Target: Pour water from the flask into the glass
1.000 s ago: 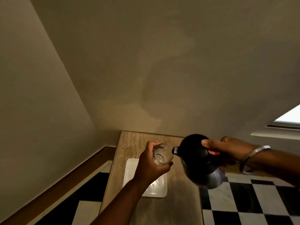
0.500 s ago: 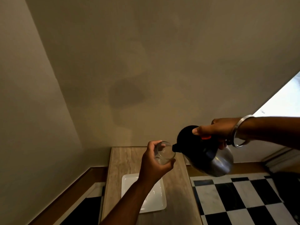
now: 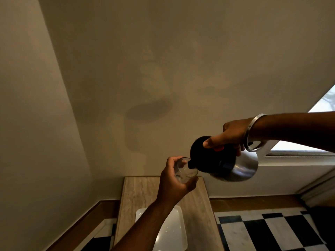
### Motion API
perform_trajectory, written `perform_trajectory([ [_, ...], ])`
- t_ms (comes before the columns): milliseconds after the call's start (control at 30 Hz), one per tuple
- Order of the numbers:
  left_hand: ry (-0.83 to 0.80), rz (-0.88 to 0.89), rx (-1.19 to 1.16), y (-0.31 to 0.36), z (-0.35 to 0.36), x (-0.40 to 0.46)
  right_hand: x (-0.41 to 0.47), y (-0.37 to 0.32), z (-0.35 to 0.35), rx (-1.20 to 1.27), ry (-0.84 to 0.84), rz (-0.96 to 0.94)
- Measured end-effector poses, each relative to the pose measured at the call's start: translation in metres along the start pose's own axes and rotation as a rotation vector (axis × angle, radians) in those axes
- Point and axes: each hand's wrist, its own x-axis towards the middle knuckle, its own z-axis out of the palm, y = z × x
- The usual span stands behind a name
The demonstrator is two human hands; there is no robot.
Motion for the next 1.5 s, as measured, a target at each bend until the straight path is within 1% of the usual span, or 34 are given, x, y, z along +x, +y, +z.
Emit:
perform_trajectory([
  [133, 0.0, 0.011, -0.019, 0.007, 0.005, 0.003, 0.003, 0.0, -0.006, -0.07, 0.011, -0.013],
  [267, -0.026, 0.028, 0.009, 0.009, 0.012, 0.005, 0.003, 0.002, -0.009, -0.112, 0.065, 0.006],
  [367, -0.022, 0.036, 0.019, 0.012, 0.017, 0.002, 0.001, 0.002, -0.014, -0.144, 0.056, 0.011],
  [633, -0.004, 0.041, 0.018, 0.017, 0.028, 0.002, -0.01, 0.011, -0.022, -0.157, 0.082, -0.021],
  [900, 0.017, 0.029, 0.033, 0.022, 0.037, -0.001, -0.023, 0.015, -0.03, -0.217, 0.149, -0.034],
  [1500, 0.01, 0.038, 0.026, 0.037, 0.05, -0.012, -0.038, 0.023, -0.03, -0.351, 0.192, -0.115],
])
